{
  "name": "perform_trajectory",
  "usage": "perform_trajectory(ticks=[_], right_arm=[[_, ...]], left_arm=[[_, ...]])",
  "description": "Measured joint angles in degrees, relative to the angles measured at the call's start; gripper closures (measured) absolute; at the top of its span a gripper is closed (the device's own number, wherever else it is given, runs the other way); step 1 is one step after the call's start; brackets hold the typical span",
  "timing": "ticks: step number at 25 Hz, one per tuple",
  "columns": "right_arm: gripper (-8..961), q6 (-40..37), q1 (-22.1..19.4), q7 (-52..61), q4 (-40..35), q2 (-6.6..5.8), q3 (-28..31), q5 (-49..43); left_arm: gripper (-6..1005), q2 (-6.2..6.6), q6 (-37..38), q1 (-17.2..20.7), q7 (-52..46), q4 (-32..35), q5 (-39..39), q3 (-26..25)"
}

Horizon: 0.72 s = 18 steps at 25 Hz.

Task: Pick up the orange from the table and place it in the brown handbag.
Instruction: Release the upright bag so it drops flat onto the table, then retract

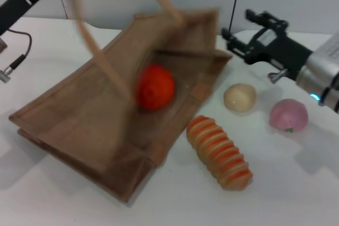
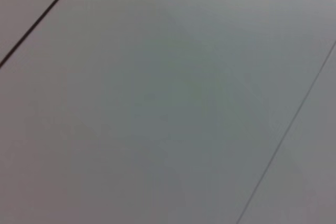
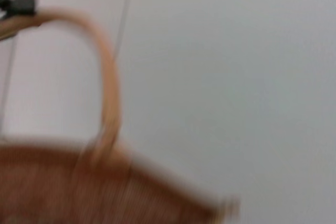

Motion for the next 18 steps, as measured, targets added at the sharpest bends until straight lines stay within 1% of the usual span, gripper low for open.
perform_trajectory(ticks=[4, 6, 8, 12, 18], right_arm=[[245, -1.1, -1.6, -0.1, -0.5, -0.01, 4.2, 0.1], [245, -1.1, -1.7, -0.2, -0.5, -0.01, 4.7, 0.1], [245, -1.2, -2.1, -0.2, -0.5, -0.01, 5.2, 0.1], [245, -1.3, -3.1, -0.2, -0.6, 0.01, 7.0, 0.2], [248, -2.8, -5.4, -0.3, -1.2, 0.09, 12.3, 0.2]], left_arm=[[741, 0.23, 2.2, -0.4, 2.9, -2.1, -0.1, 0.0], [728, 0.24, 3.7, -0.6, 4.0, -2.6, 0.0, 0.0], [649, 0.05, 5.0, -0.6, 5.1, -2.7, 0.0, 0.0], [491, -0.79, 9.3, -0.7, 9.4, -2.7, -0.2, 0.0], [488, -2.95, 15.5, -0.9, 17.8, -3.0, -1.6, 0.0]])
